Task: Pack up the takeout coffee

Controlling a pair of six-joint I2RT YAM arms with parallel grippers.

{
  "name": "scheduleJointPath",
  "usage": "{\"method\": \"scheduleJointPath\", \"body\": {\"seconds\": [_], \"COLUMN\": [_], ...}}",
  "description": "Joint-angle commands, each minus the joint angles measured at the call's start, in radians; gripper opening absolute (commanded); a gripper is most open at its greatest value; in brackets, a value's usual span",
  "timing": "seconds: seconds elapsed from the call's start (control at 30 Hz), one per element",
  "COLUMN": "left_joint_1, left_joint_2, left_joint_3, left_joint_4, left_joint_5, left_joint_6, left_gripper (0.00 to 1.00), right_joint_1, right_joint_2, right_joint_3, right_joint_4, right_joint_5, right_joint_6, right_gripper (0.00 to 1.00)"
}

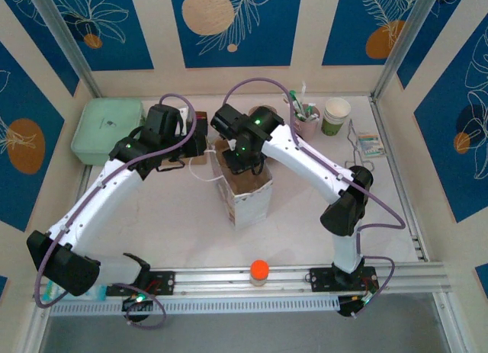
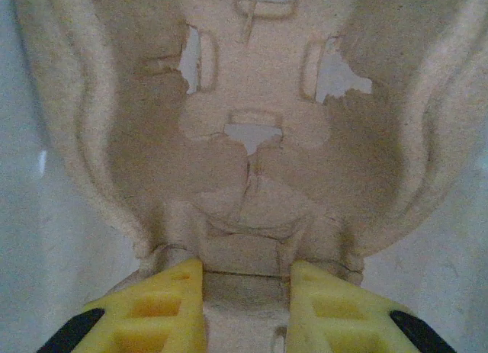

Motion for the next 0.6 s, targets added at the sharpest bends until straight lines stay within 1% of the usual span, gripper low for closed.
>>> {"method": "scheduleJointPath", "body": {"seconds": [0.0,0.23,0.57], "left_joint_1": [0.013,0.013,0.013], "left_joint_2": [-0.019,-0.027,-0.03], "left_joint_3": [-0.01,-0.012,-0.027], "left_joint_4": [0.013,0.008,0.017], "left_joint_5": [0.011,0.019,0.038], "left_joint_6": [0.013,0.016,0.01], "left_gripper": [0.25,0.28,0.28], "right_joint_1": [-0.005,-0.016,-0.026], "right_joint_2": [-0.03,-0.024,0.002], "right_joint_3": [-0.034,-0.083,-0.138], "right_joint_4": [0.018,0.062,0.104], "right_joint_5": [-0.041,-0.054,-0.066], "right_joint_6": [-0.007,-0.001,0.005], "right_gripper": [0.25,0.25,0.25]}}
